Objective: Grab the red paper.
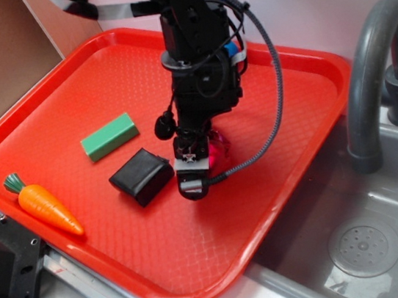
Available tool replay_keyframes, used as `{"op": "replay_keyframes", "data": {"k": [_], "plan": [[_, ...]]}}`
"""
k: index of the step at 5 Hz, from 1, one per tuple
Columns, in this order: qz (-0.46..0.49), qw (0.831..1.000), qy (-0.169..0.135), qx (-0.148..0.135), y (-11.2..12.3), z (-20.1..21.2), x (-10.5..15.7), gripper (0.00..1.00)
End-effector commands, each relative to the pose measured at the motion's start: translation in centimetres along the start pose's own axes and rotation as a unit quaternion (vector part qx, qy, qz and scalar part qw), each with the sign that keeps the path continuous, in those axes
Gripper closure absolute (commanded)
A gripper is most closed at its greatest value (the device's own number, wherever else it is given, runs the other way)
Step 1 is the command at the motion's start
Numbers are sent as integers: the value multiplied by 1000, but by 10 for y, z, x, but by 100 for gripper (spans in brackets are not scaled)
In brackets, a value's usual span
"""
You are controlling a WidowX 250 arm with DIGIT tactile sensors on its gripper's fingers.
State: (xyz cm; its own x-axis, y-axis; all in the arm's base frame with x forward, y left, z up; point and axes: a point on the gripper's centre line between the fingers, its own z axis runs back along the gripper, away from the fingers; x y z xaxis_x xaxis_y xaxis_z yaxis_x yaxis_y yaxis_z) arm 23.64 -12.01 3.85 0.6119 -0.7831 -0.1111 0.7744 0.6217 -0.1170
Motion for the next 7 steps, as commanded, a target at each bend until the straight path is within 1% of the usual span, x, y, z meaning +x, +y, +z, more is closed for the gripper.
{"op": "replay_keyframes", "data": {"k": [1,2,3,4,5,6,7], "plan": [[-15,1000,2,0,-15,-11,8,100],[-17,1000,4,3,-17,-12,8,100],[-14,1000,-15,-10,-15,-3,5,100],[40,999,-23,20,-7,44,-13,100],[161,984,-26,69,-3,92,-43,100],[238,966,-53,81,-14,138,-69,100],[306,944,-83,90,-21,173,-106,100]]}}
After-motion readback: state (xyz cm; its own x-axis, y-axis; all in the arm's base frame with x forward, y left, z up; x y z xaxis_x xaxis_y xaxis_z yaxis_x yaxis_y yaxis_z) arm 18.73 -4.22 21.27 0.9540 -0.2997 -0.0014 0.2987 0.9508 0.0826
